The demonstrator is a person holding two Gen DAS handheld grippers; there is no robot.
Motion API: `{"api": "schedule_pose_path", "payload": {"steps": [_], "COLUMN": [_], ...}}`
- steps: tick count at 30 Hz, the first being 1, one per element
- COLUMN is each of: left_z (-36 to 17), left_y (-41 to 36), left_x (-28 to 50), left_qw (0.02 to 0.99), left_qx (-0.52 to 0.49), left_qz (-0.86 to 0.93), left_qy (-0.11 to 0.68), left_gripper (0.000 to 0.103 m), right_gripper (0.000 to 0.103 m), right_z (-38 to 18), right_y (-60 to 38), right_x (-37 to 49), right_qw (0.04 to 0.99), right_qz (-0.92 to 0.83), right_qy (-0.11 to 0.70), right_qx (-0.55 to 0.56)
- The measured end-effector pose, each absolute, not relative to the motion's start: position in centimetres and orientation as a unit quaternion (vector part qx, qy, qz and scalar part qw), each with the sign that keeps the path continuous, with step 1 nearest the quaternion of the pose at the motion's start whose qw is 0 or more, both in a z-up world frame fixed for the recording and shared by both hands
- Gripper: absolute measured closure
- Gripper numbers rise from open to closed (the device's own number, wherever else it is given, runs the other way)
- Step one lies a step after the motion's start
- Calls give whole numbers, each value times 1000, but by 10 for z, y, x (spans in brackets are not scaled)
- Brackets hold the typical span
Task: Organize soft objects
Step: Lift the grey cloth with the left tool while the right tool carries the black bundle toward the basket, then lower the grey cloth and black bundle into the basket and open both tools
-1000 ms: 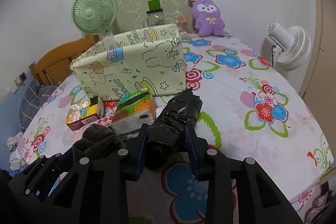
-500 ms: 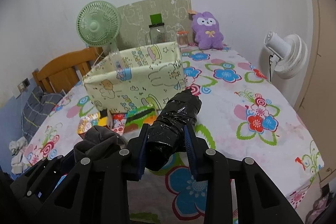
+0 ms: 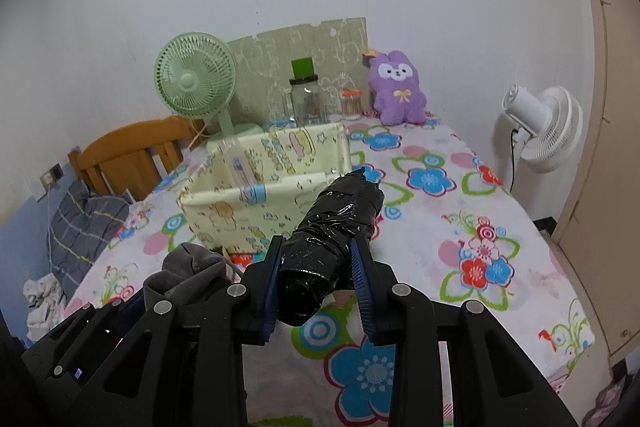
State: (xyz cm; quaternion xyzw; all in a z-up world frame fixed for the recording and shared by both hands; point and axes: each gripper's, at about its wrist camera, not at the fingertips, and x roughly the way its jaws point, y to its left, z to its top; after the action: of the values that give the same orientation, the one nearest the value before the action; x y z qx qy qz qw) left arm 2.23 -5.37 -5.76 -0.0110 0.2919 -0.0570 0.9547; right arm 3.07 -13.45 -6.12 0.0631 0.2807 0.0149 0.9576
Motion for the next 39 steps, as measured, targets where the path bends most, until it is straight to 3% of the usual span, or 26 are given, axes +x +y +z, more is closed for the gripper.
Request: {"api": "schedule_pose_path", "payload": {"steps": [19, 39], "left_z": [-13, 2], "left_y": [-41, -33], "left_x": [31, 64], "left_qw": [961, 963], "left_qx": [-14, -14], "left_qz": [-58, -51], "left_qy": [270, 263], "left_gripper": [65, 65], "right_gripper": [67, 67], "right_z": [-14, 0], "right_y": [-119, -110], "right_x": [43, 77], "right_qw": [963, 964], "right_qz": [18, 22], "right_qy": [264, 259], "right_qx": [55, 46]}}
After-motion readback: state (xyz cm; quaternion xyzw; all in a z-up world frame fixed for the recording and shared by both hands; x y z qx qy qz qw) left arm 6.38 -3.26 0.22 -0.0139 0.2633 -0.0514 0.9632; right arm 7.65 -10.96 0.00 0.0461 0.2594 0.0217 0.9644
